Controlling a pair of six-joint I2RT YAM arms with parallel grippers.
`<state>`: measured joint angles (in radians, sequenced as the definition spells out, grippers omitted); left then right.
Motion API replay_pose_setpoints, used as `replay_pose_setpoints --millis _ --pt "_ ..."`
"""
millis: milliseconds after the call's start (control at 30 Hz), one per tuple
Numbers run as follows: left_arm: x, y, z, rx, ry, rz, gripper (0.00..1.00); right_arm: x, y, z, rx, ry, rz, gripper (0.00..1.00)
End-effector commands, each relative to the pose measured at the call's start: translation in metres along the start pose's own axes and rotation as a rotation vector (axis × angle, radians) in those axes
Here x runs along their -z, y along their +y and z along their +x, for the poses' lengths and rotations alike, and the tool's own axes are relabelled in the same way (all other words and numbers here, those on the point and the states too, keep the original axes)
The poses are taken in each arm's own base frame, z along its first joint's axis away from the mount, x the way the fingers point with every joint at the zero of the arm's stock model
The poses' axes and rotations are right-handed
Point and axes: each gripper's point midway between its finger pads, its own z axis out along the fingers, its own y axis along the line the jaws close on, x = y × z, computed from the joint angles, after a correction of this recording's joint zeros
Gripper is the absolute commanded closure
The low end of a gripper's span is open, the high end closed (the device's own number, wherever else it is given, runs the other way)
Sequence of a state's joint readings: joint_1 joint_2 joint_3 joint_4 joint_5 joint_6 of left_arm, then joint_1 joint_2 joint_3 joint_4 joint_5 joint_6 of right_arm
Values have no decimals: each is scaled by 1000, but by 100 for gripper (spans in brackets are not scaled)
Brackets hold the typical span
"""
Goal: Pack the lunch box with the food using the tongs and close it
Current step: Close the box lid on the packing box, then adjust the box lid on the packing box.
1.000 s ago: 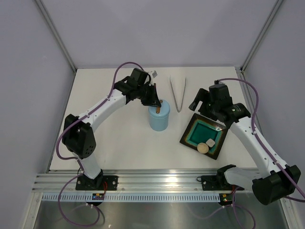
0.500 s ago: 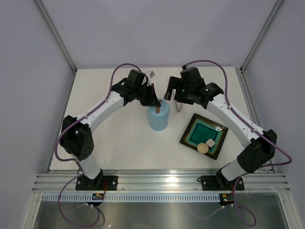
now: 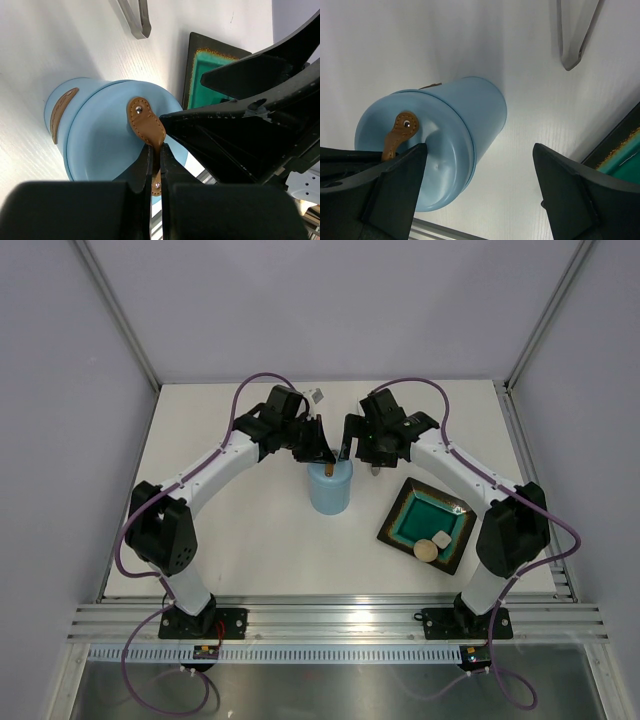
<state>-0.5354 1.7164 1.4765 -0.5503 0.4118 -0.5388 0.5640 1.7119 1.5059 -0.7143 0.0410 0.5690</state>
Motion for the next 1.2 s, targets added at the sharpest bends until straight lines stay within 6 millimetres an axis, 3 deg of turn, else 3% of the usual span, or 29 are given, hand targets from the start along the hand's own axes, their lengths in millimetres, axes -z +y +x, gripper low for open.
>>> replay_pose_setpoints --millis 0,267,433,567,833,933,1167 --pt "1 15 9 -15 32 -55 100 6 -17 9 39 21 77 6" --pt "9 9 5 -25 9 -43 98 35 -6 -12 18 -72 28 6" --pt "13 10 2 -31 -4 -61 52 55 -6 -21 7 -124 20 6" --pt "21 6 -2 -46 -25 -61 41 63 -6 -23 2 -140 21 6" --pt "49 -7 -14 -84 -87 -74 40 69 -2 -27 18 -155 30 7" --pt "60 -10 -18 -95 -110 -84 40 75 11 -31 66 -171 46 7" --pt "103 11 -40 -33 -216 -115 40 76 41 -30 145 -177 35 7"
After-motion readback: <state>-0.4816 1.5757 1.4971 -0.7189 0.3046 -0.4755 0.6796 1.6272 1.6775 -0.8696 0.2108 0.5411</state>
